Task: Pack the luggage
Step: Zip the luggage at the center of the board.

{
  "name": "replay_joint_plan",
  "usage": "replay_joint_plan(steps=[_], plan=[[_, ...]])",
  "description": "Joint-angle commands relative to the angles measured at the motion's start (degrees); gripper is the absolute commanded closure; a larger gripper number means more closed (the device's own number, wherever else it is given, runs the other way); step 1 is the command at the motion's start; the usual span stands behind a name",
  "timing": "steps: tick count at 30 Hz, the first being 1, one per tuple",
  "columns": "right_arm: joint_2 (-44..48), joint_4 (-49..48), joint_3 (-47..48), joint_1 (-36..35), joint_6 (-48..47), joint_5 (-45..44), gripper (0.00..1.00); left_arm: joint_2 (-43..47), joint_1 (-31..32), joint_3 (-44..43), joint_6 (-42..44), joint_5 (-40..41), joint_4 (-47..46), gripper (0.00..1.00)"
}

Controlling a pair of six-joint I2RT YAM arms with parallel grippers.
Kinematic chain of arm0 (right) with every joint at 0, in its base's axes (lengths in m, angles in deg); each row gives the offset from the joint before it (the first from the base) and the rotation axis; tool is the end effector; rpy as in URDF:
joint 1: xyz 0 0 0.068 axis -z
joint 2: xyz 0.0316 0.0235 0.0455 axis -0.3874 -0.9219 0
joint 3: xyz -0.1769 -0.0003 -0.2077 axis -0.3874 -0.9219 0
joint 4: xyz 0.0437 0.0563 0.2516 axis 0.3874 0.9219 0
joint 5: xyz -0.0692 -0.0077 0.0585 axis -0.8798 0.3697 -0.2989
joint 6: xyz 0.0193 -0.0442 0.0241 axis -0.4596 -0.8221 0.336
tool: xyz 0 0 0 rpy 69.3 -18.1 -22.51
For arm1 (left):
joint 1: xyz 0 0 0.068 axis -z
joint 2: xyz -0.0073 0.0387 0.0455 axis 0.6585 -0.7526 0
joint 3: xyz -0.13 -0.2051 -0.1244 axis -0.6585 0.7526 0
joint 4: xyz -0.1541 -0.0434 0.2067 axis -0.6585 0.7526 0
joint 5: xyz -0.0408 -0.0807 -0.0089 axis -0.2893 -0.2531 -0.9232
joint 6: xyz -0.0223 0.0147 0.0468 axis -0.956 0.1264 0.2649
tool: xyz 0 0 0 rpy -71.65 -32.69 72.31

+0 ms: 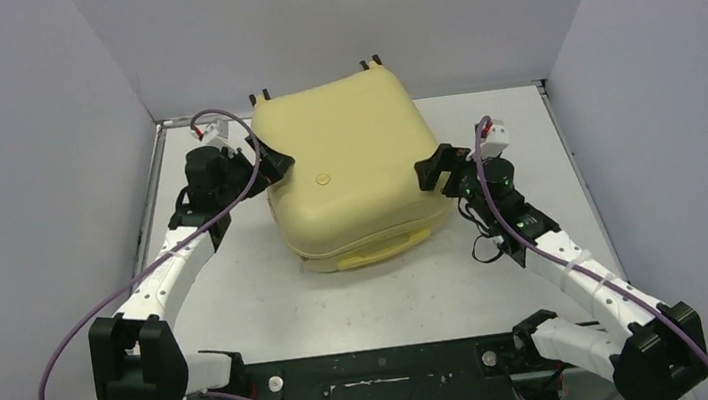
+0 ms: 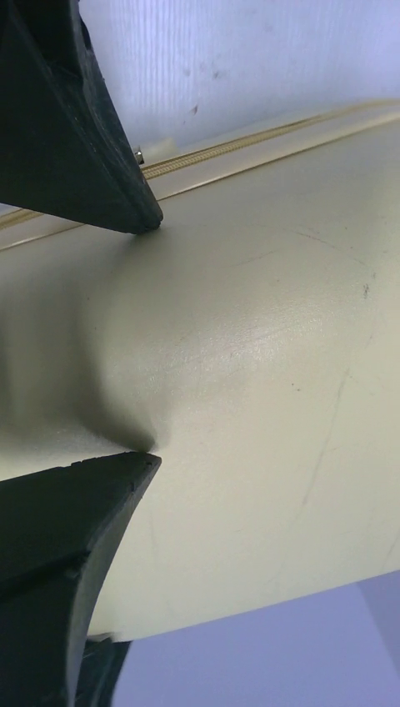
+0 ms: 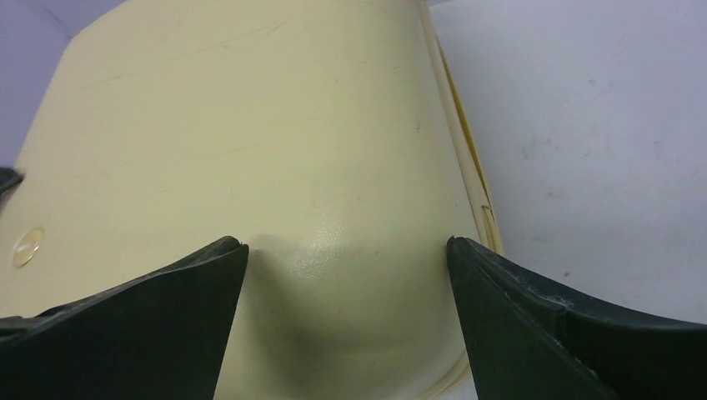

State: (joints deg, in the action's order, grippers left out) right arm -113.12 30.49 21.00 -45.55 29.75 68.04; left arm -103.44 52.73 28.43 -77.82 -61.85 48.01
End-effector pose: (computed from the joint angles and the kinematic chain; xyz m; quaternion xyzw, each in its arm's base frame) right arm 0.2303 0.0958 0.2884 0.0608 0.7922 0.2638 0.5469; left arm 0.2955 -0.0699 0.2972 -0.1208 0.8184 -0.3347 0.4513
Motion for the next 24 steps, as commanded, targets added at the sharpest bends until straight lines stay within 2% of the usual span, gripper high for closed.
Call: replay_joint_plan(steps=[1,6,8,12,17,20,22,24], plan=[[1.4,17.1,-3.2,-9.4,12.4,14.3,0.08,-0.2,0.5,-0.6,4.1,-1.0,3.0,0.03],[5.9,27.5,7.3,-8.7,5.3,2.9,0.02,6.7,-1.3,-0.5,7.8,6.3,8.1,0.03],[6.8,28.6,10.2,-5.9,1.4,1.5,0.01,11.1,-1.3,1.7,8.3,8.3,8.8,0.03],[8.2,24.0,9.4,5.7,-0.9,12.4,0.0,21.5,-1.2,6.4,7.3,10.4,12.2,0.03],[13.7,9.8,1.6,3.3,-3.0,22.6,0.03,33.3,-0.7,12.6,8.6,9.9,18.7,0.03],[17.4,-1.0,-2.9,1.8,-1.5,27.1,0.03,34.4,1.3,16.4,9.4,7.5,21.4,0.03],[17.3,-2.2,-3.0,-0.1,-2.0,27.2,0.03,35.4,2.4,18.5,8.3,7.1,22.0,0.03],[14.8,2.2,0.4,-2.9,-5.0,27.1,0.06,36.9,5.6,17.3,7.9,10.2,23.5,0.03]])
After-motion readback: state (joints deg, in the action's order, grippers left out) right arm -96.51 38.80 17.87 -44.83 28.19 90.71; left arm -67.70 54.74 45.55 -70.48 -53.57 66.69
